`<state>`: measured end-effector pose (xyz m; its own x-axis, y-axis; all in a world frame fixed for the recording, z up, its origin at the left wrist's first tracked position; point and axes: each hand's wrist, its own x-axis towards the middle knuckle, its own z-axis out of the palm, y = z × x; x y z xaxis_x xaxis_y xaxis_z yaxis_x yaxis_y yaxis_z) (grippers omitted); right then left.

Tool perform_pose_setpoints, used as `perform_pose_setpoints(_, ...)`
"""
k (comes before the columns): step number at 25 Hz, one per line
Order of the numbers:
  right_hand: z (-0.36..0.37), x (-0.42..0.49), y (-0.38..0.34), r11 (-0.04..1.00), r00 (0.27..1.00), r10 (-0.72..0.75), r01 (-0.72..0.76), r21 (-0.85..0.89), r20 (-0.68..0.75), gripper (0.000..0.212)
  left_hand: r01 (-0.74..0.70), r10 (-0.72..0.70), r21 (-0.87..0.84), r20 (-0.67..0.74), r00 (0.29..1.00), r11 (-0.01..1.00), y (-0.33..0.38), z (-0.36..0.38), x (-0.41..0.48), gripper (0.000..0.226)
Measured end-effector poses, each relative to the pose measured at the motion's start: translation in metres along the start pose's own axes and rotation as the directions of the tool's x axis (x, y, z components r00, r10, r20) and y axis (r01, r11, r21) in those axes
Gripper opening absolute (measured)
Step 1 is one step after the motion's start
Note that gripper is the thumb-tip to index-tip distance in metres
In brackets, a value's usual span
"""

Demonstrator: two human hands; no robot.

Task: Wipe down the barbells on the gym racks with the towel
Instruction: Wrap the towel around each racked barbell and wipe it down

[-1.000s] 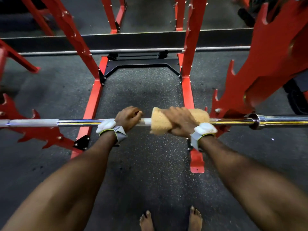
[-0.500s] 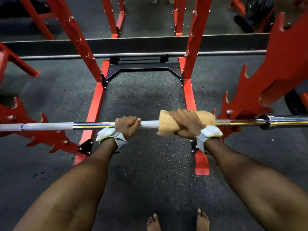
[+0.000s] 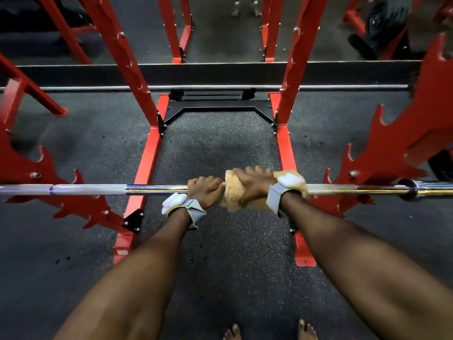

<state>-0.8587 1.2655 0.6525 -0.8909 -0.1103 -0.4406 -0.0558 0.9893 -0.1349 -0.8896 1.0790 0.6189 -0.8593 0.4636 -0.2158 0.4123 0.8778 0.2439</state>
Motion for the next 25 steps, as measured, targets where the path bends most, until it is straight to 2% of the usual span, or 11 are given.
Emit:
perform_pose_setpoints(2,0.016,0.002,-0.015,0.992,0.98,-0.039,0.015,-0.123,-0.196,0.076,0.013,-0.013,-0.009,-0.001,1.0,1.0,0.001,0.0,0.003,0.071)
perform_pose_setpoints(4,0.029,0.001,-0.009,0.986,0.93,-0.125,0.079,-0.146,-0.345,0.058,0.003,-0.003,-0.049,0.0,1.0,0.999,-0.002,0.001,0.004,0.068)
perform_pose_setpoints(7,0.038,-0.016,0.038,0.984,0.887,-0.15,0.091,-0.153,-0.436,0.062,-0.058,0.061,-0.08,0.038,0.997,0.995,-0.008,-0.004,0.003,0.059)
perform_pose_setpoints(10,0.045,-0.034,0.06,0.948,0.904,-0.041,-0.099,-0.303,-0.426,0.068,-0.077,0.077,-0.014,0.005,0.997,0.997,-0.014,-0.013,-0.006,0.085)
perform_pose_setpoints(12,0.045,-0.027,0.034,0.924,0.906,0.049,-0.202,-0.326,-0.421,0.067,-0.06,0.06,0.012,-0.041,0.997,0.998,-0.022,-0.011,-0.015,0.088)
perform_pose_setpoints(14,0.04,-0.009,-0.012,0.935,0.904,0.034,-0.179,-0.306,-0.425,0.068,-0.067,0.069,0.05,-0.052,0.996,0.997,-0.033,-0.008,-0.022,0.084)
perform_pose_setpoints(16,0.037,0.006,-0.049,0.954,0.926,-0.021,-0.095,-0.286,-0.378,0.069,-0.071,0.077,0.111,-0.052,0.996,0.991,-0.04,-0.004,-0.025,0.081)
perform_pose_setpoints(18,0.033,0.009,-0.047,0.962,0.931,-0.086,-0.015,-0.272,-0.356,0.07,-0.087,0.094,0.143,-0.045,0.995,0.986,-0.04,-0.002,-0.024,0.073)
perform_pose_setpoints(20,0.035,-0.003,-0.014,0.962,0.903,-0.138,0.025,-0.272,-0.406,0.073,-0.08,0.083,0.162,-0.011,0.997,0.984,-0.037,-0.001,-0.025,0.063)
perform_pose_setpoints(23,0.046,-0.025,0.032,0.968,0.863,-0.063,-0.07,-0.243,-0.5,0.071,-0.038,0.042,0.217,-0.013,0.999,0.975,-0.029,0.002,-0.028,0.064)
perform_pose_setpoints(25,0.05,-0.022,0.02,0.952,0.859,0.037,-0.185,-0.243,-0.511,0.061,-0.045,0.051,0.202,-0.025,0.998,0.978,-0.027,-0.001,-0.029,0.061)
